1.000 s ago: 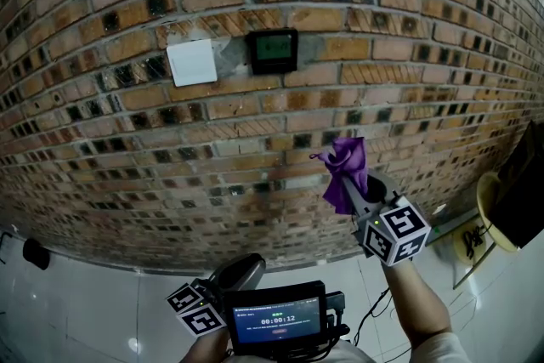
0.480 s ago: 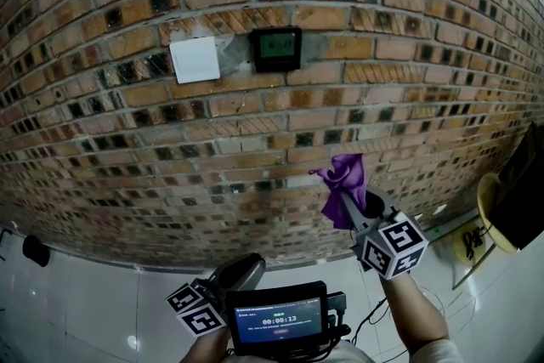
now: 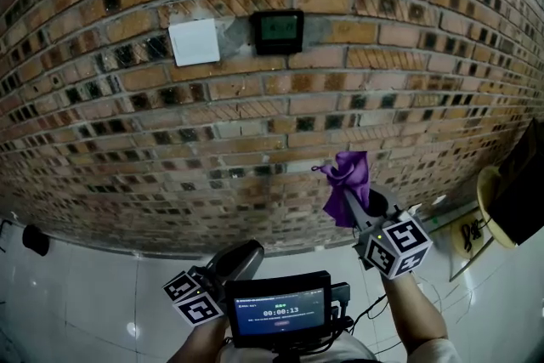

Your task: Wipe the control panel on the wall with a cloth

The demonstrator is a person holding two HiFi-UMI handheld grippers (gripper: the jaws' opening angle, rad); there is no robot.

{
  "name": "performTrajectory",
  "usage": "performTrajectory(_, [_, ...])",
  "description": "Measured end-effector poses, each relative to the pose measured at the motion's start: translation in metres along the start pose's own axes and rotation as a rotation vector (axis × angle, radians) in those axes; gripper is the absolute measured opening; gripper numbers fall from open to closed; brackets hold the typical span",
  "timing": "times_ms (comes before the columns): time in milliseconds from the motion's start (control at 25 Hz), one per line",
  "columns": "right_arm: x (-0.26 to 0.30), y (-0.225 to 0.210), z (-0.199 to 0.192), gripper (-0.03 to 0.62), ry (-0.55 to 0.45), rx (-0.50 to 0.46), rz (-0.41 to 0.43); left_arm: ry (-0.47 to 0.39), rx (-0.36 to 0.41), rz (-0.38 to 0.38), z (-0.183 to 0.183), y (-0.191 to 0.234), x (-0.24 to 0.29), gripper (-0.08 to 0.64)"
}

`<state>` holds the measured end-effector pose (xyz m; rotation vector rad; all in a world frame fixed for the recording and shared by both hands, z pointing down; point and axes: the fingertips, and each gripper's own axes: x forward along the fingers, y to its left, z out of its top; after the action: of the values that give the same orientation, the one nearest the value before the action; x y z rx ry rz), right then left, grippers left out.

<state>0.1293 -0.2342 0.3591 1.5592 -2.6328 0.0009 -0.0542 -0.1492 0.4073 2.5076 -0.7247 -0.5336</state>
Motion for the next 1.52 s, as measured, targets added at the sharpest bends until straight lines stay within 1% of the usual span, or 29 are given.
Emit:
performTrajectory(280, [-0.008, 0.005, -0.006, 0.078, 0.010, 0.016, -0.004, -0.001, 0.006, -0.004, 0.003, -0.003, 0.000, 0.049])
performTrajectory(760, [-0.009, 0.025, -0.025, 0.078, 0.040, 0.065, 0.031, -0.014, -0.005, 0.015, 0.002, 0.006, -0.006, 0.049])
performTrajectory(1280, [-0.016, 0.037, -0.042, 0.078, 0.082, 0.024, 0.051, -0.027, -0.017, 0.047, 0.008, 0.018, -0.013, 0.049])
performTrajectory(1520, [-0.017, 0.039, -0.041, 0.078, 0.081, 0.003, 0.047, -0.023, -0.010, 0.040, 0.012, 0.019, -0.010, 0.049])
